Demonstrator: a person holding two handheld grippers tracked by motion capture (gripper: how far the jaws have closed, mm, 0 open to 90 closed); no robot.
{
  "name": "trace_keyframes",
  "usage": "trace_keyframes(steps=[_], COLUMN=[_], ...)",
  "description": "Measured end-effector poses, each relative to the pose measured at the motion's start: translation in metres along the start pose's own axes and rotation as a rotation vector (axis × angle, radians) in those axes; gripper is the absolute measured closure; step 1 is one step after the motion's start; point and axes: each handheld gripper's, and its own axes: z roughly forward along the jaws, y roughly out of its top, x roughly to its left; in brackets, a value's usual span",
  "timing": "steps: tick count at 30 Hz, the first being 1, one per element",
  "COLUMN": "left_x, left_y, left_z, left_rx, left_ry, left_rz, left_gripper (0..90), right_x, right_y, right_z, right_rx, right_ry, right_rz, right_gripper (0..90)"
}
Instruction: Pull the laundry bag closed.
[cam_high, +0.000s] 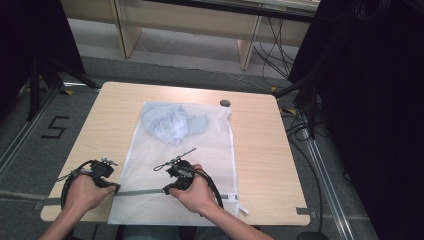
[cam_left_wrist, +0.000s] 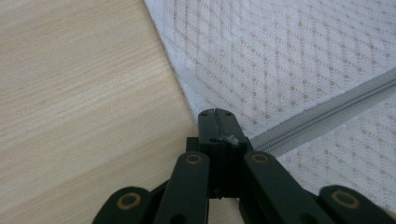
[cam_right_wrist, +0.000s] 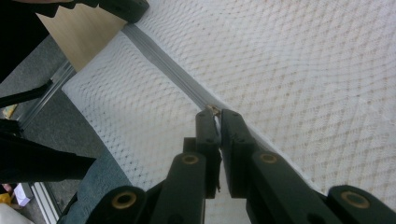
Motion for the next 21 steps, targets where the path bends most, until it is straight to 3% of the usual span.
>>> trace_keyframes(steps=[11,21], left_x=[0.0001,0.0002], left_y=[-0.0001,-0.0003], left_z=[0.0000,0.0003], left_rx=[0.000,-0.004], left_ry=[-0.001,-0.004], left_rz=[-0.001,-0.002], left_gripper=[89.8,89.8], right_x=[-0.0072,-0.0098], right_y=[-0.0049,-0.0084], right_z=[-0.0045,-0.0081], right_rx=[0.004,0.007], right_ry=[-0.011,-0.010], right_rz=[-0.009,0.011], right_gripper=[87.1,87.1])
